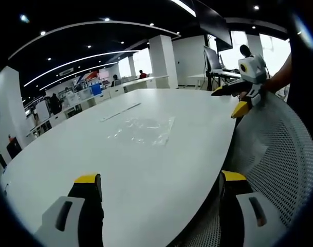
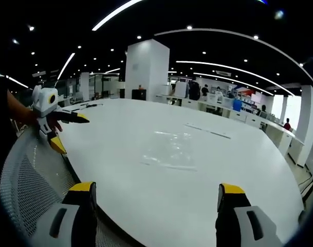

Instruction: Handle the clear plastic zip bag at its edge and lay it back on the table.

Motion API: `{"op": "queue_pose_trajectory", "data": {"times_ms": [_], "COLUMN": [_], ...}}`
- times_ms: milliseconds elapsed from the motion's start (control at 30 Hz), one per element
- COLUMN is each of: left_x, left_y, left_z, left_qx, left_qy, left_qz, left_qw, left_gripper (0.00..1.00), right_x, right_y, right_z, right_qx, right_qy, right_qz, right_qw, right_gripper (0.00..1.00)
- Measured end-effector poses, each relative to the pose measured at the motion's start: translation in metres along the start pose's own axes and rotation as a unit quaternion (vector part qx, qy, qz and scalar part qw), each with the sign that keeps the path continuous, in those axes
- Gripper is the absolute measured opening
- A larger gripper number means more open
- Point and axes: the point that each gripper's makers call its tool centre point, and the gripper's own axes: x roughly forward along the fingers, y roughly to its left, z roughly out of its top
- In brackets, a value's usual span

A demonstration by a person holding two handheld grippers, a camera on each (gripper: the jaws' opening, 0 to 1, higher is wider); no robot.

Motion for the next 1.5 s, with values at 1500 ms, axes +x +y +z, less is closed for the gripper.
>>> {"op": "queue_pose_trajectory", "data": {"times_ms": [1500], "left_x": [0.0009], "left_y": [0.0003], "left_z": [-0.0017], "left_qx": [0.002], "left_qy": [0.016], "left_qz": [-0.007], "left_qw": [0.9998], "left_gripper": [0.91], "right_x": [0.0002], "right_y": [-0.0002], "right_z": [-0.0007], "right_qx": [0.001], "right_qy": [0.005], "right_qz": [0.000], "right_qw": [1.0000], "right_gripper": [0.98]}}
